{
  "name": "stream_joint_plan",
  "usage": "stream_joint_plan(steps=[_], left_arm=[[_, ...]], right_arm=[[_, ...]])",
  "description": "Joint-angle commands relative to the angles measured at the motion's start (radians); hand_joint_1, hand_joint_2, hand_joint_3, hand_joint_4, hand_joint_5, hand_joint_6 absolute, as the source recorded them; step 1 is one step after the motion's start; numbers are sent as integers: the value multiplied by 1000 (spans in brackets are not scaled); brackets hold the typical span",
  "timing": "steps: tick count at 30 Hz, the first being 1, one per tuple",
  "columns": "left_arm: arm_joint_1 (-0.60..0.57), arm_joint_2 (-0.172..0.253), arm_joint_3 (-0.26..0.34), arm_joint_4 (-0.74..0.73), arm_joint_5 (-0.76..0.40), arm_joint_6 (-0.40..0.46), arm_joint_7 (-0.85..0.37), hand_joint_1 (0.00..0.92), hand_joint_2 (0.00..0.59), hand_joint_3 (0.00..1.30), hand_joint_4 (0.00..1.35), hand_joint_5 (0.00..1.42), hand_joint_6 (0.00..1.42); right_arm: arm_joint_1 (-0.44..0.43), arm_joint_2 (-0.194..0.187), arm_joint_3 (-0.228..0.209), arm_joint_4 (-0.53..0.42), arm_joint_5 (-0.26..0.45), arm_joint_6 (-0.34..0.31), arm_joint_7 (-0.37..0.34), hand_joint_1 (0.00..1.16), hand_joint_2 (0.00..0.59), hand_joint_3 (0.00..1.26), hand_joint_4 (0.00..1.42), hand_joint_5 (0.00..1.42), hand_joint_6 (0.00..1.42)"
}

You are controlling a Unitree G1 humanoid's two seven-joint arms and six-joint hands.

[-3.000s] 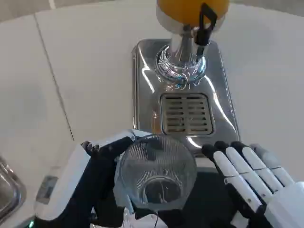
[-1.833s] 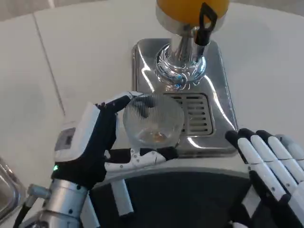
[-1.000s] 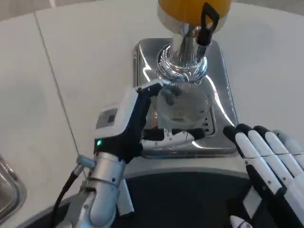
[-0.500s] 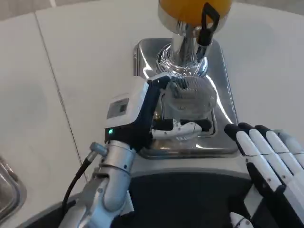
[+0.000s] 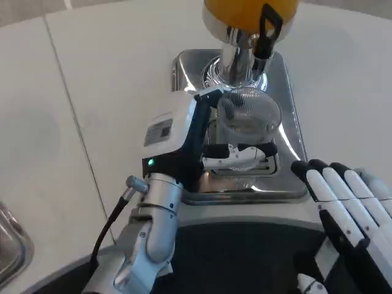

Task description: Grasp the cup under the faucet to collect the drink, then remove the cup.

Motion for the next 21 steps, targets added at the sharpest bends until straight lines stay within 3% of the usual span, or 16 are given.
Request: stream_joint_plan(steps=[1, 12, 14, 16, 18, 21], left_arm=[[-25, -16, -1, 30, -16, 26, 35, 698, 0, 1114, 1222, 1424, 1424], [-26, -1, -33, 48, -22, 11, 69, 698, 0, 1041, 1154, 1382, 1424], [-23, 7, -40, 50, -25, 2, 63, 689, 0, 829, 915, 1158, 1303], [-20, 16, -56, 39, -12, 5, 52, 507, 0, 539, 619, 935, 1130], [-21, 19, -68, 30, -5, 8, 44, 389, 16, 343, 419, 795, 996], [-23, 12, -77, 24, -3, 21, 57, 344, 15, 192, 170, 662, 792]], right_arm=[[17, -1, 0, -9, 10, 6, 4, 133, 586, 0, 0, 0, 0], [8, -4, -6, -10, 20, 20, 6, 134, 586, 0, 0, 0, 0], [11, -4, -7, -9, 22, 21, 6, 134, 586, 0, 0, 0, 0], [3, -7, -3, -3, 29, 27, 12, 135, 586, 0, 0, 0, 0], [-4, -9, -2, 0, 32, 32, 16, 135, 586, 0, 0, 0, 0], [-3, -9, -5, -5, 37, 38, 22, 135, 586, 0, 0, 0, 0]])
